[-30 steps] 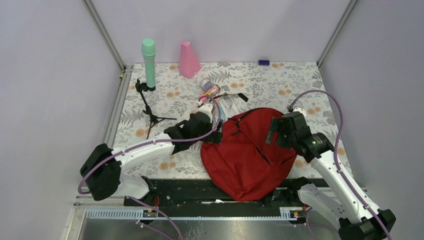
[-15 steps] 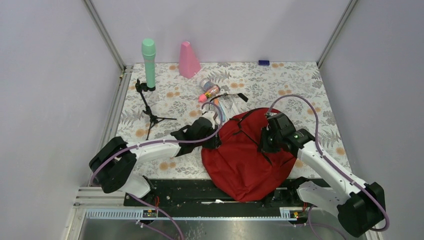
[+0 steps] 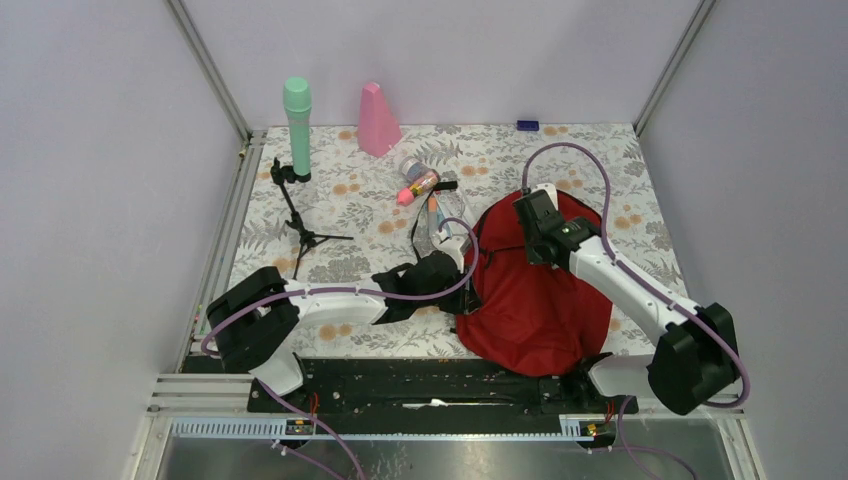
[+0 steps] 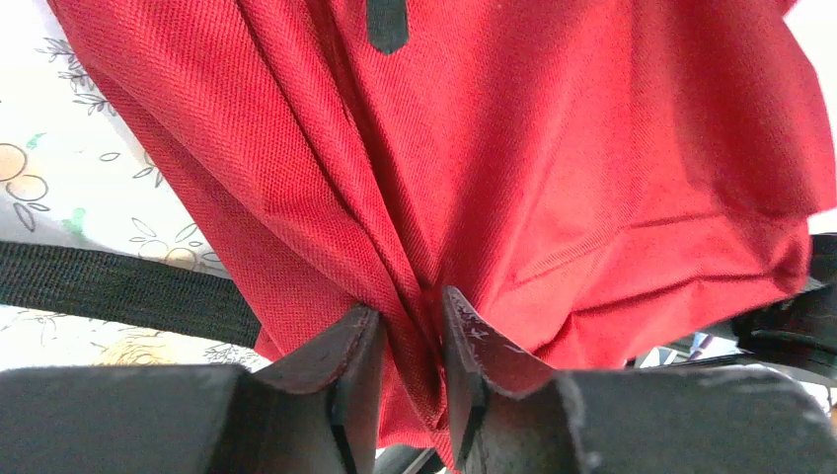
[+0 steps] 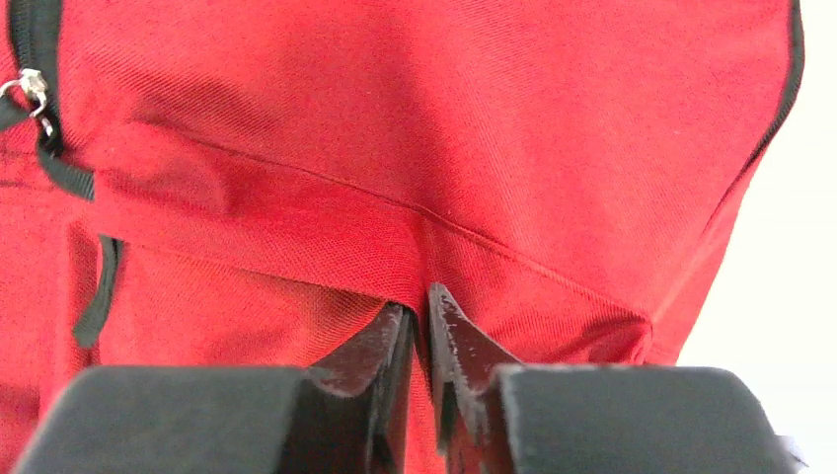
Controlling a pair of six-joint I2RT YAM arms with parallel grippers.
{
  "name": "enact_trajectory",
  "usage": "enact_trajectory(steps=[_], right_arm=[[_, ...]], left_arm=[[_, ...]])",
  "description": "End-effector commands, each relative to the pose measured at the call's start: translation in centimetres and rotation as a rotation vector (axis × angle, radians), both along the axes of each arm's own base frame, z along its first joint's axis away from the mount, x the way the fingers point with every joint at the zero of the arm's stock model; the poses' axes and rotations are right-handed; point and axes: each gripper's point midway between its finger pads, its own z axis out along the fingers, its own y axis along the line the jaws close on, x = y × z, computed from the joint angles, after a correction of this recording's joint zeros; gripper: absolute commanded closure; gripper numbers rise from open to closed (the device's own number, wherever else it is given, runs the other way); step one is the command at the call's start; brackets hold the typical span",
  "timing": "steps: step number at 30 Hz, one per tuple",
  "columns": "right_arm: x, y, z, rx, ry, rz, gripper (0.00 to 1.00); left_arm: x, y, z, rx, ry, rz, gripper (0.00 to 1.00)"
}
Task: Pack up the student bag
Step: Adjust the student bag at the center of the board.
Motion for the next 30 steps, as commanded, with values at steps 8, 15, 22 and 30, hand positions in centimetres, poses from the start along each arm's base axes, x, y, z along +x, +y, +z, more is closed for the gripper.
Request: enact_trajectory(steps=[8, 15, 22, 30], right_arm=[[2.1, -0.4, 6.8, 0.053, -0.224, -0.058, 0.29], [-0.6, 3.9, 7.5, 0.363, -0.193, 0.011, 0.30], [-1.7, 10.2, 4.8, 0.572, -0.047, 0.074, 0.34], [-0.5, 11.0, 1.3, 0.586, -0.018, -0.015, 0.35]], left_arm=[[3.2, 1.0, 4.5, -0.062, -0.076, 0.113, 0.33], [6.5, 1.3, 4.6, -0.123, -0.074, 0.190, 0.21], [8.9, -0.4, 4.1, -0.176, -0.074, 0.208, 0.29], [10.7, 0.0, 2.2, -0.183, -0.043, 0.263, 0.32]])
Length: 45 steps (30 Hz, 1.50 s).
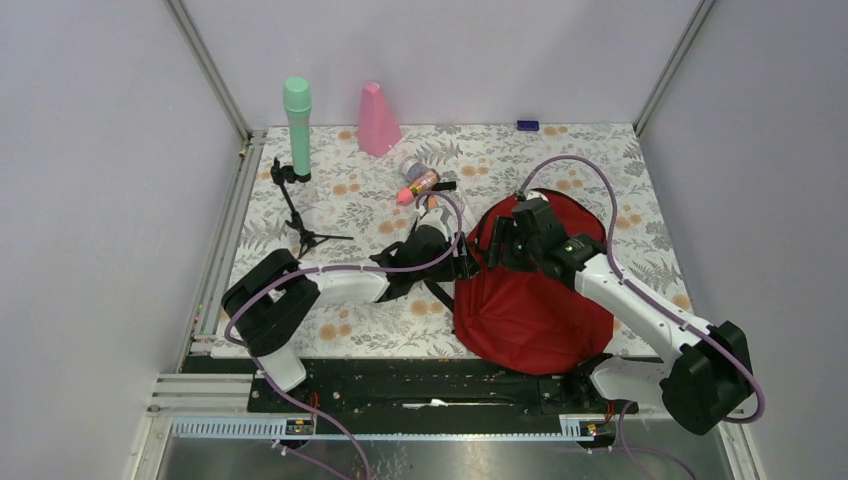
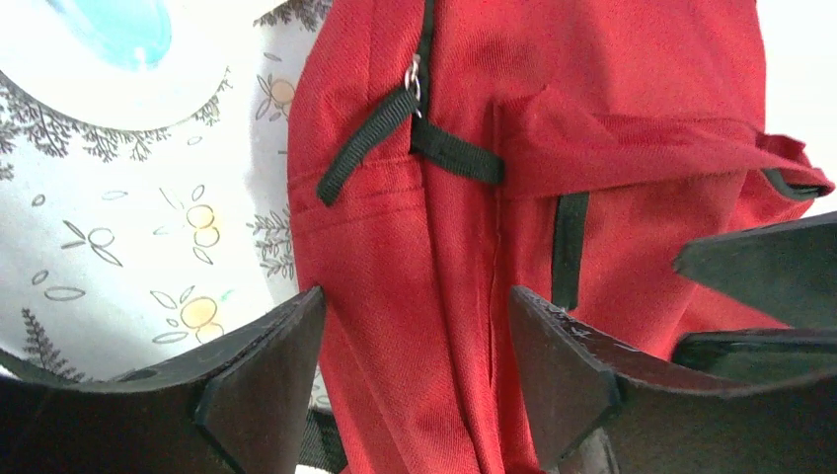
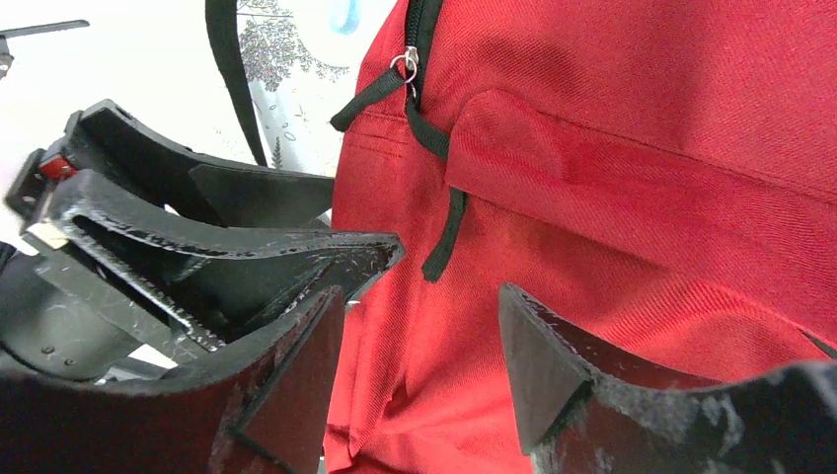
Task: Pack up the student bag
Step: Adjust the student bag at the center of the board, then unzip the student bag at the center of the board.
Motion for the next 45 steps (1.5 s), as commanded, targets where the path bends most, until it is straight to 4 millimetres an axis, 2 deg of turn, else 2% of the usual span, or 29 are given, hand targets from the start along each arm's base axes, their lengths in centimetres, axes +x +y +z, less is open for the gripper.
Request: enact_trajectory(steps=[1, 6, 13, 19, 23, 26, 29, 32, 45], right_arm=[[1.3, 1.5, -0.7, 0.062, 0.002, -0.047, 0.35], [1.8, 1.2, -2.7, 0.009, 0.032, -0.101, 0.36], [2.5, -0.2, -3.5, -0.079, -0.015, -0.189, 0.48], [2.9, -0.3, -4.8, -0.142, -0.001, -0.191, 0.52], [3.0, 0.5, -5.4, -0.154, 0.013, -0.162, 0.57], [2.9, 1.6, -5.6, -0.157, 0.023, -0.119, 0.66], [2.8, 1.9, -5.5, -0.179, 0.019, -0.097, 0.85], [2.9, 1.1, -5.4, -0.227, 0.009, -0.103, 1.00], [3.1, -3.0, -1.5, -0.418, -0.096, -0.097, 1.00]], left_arm=[[1.9, -1.8, 2.5, -0.132, -0.037, 0.006, 0.33], [1.8, -2.7, 1.7, -0.150, -0.012, -0.017, 0.41], [2.0, -2.5, 1.0, -0.130, -0.004, -0.011, 0.70], [2.1, -2.5, 0.7, -0.113, 0.000, -0.004, 0.78], [2.0, -2.7, 0.8, -0.120, 0.004, -0.011, 0.87], [2.0, -2.7, 0.9, -0.124, 0.002, -0.013, 0.93], [2.0, -2.5, 1.1, -0.118, -0.005, -0.013, 0.99], [2.1, -2.3, 1.5, -0.115, -0.014, -0.009, 1.00], [2.3, -0.8, 1.6, -0.121, -0.035, 0.053, 1.00]])
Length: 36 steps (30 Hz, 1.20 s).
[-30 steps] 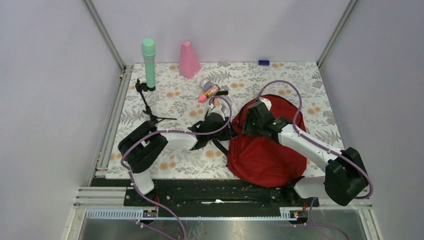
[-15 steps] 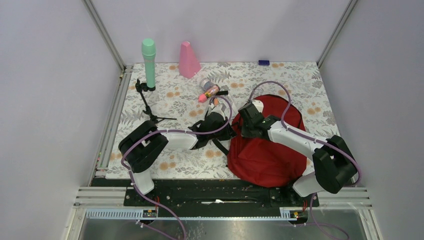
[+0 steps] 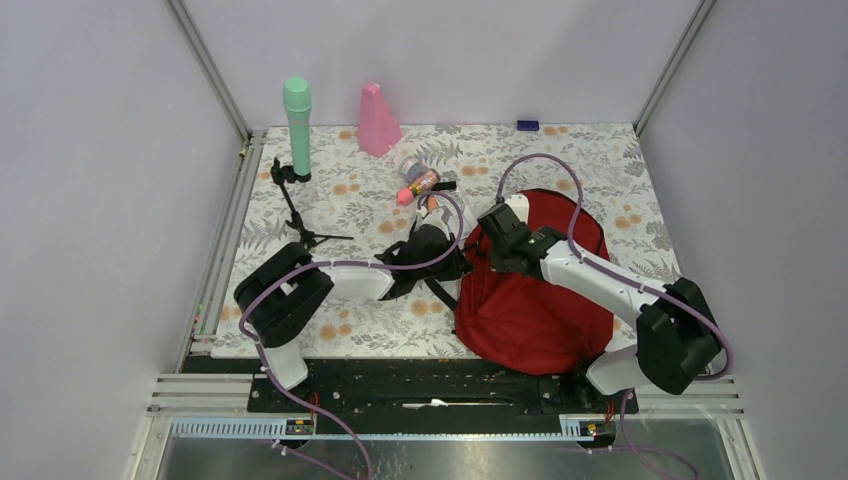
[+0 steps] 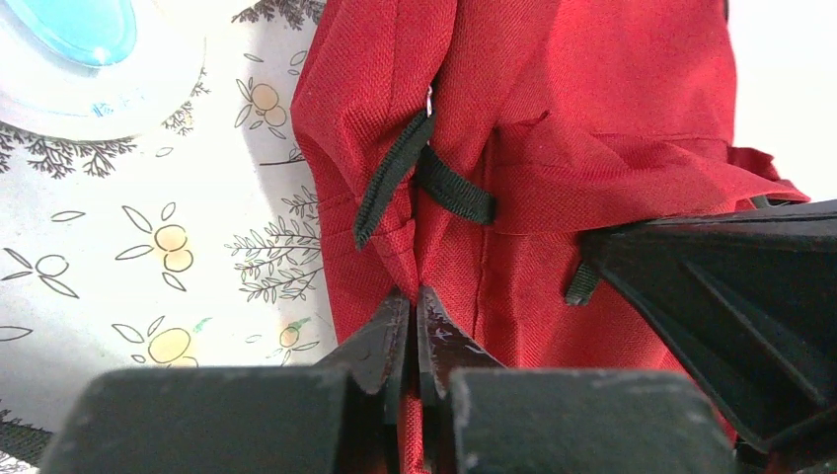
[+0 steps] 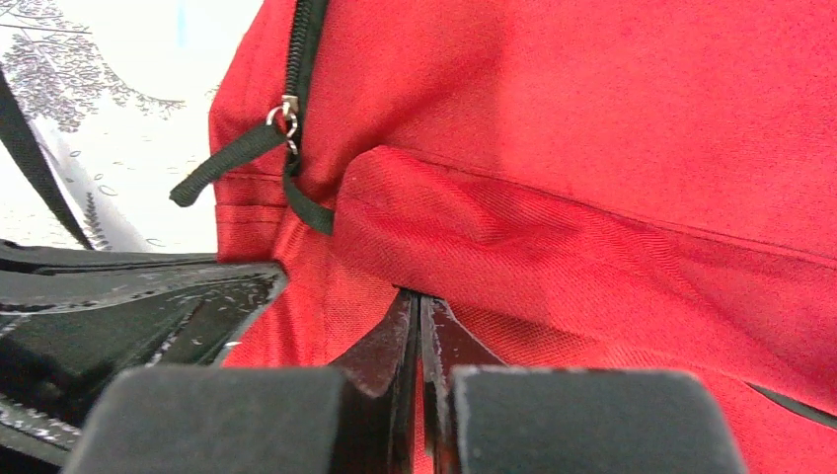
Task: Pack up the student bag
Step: Unzip the student bag at the center of the board.
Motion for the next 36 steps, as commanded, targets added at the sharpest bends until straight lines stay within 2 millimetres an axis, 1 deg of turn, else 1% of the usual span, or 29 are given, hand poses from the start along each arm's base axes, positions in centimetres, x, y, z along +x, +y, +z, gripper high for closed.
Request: enact_trajectory(steps=[1, 5, 8, 12, 16, 19, 25, 29, 31, 36], right_arm=[[1.0, -2.0, 3.6, -0.098, -0.094, -0.012, 1.00], [0.9, -3.1, 4.9, -0.141, -0.126, -0.009, 1.00], [0.6, -3.6, 6.2, -0.144, -0.152, -0.002, 1.00], [0.3, -4.8, 7.6, -0.166, -0.186, -0.004, 1.00], [-0.3, -5.7, 8.3, -0.157, -0.185, -0.004, 1.00], [-0.7, -6.4, 7.6, -0.122, -0.155, -0.015, 1.00], [-1.3, -8.6, 5.9, -0.086, -0.098, -0.067, 1.00], [-2.2, -9.3, 5.2, -0.049, -0.070, -0.070, 1.00], [-2.7, -9.7, 4.8, -0.056, -0.051, -0.076, 1.00], [-4.0, -11.7, 3.9, -0.084, -0.013, -0.136, 1.00]], left_arm=[[1.6, 0.7, 2.8, -0.051, -0.081, 0.066, 1.00], [1.7, 1.6, 2.2, -0.032, -0.073, 0.087, 1.00], [1.7, 1.9, 1.8, -0.026, -0.066, 0.094, 1.00], [1.9, 2.3, 1.7, -0.024, -0.067, 0.104, 1.00], [2.0, 2.5, 1.7, -0.022, -0.068, 0.108, 1.00], [2.0, 2.8, 1.5, -0.017, -0.066, 0.112, 1.00], [2.2, 3.6, 1.3, -0.003, -0.065, 0.129, 1.00], [2.5, 4.1, 1.2, 0.005, -0.065, 0.139, 1.00], [2.5, 4.2, 1.2, 0.006, -0.068, 0.140, 1.00], [2.8, 4.5, 1.3, 0.013, -0.073, 0.144, 1.00]])
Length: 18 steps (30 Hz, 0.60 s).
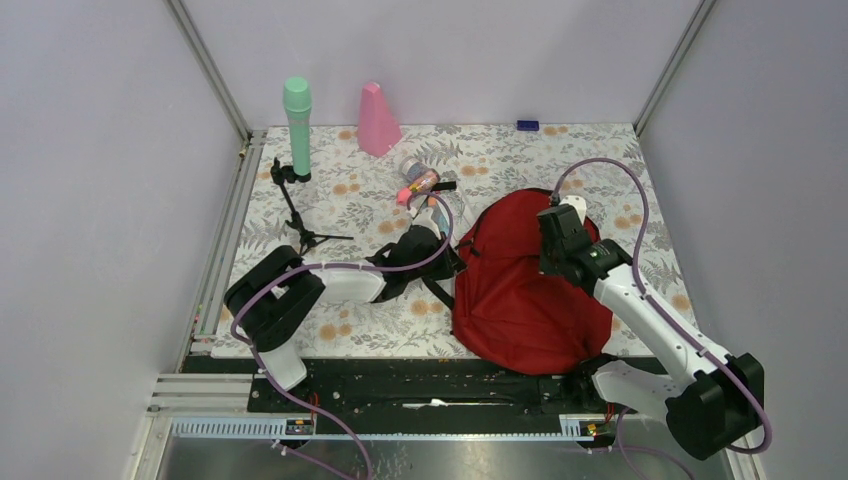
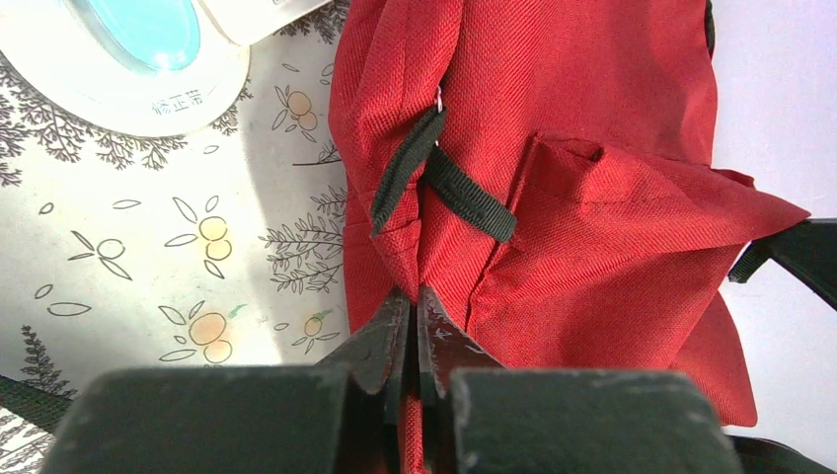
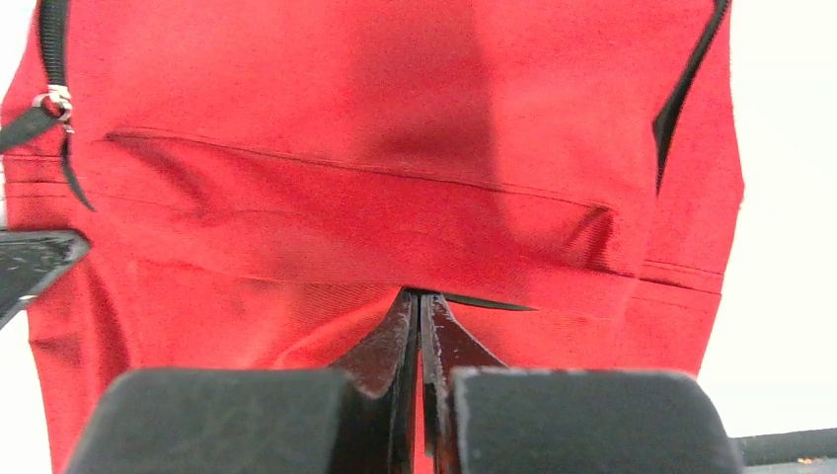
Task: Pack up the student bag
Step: Unzip the student bag at the center of the board.
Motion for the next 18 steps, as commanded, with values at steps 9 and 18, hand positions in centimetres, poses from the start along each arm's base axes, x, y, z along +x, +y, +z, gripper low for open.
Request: enact_trajectory(steps=[9, 18], right_arm=[[-3.9, -4.3, -2.0, 0.058, 0.087, -0.184, 1.00], [-4.2, -8.2, -0.6, 0.001, 0.009, -0.342, 1.00]], left_arm=[[2.8, 3.7, 0.6, 0.063, -0.068, 0.109, 1.00], [3.4, 4.0, 0.6, 0.071, -0.079, 0.107, 1.00]])
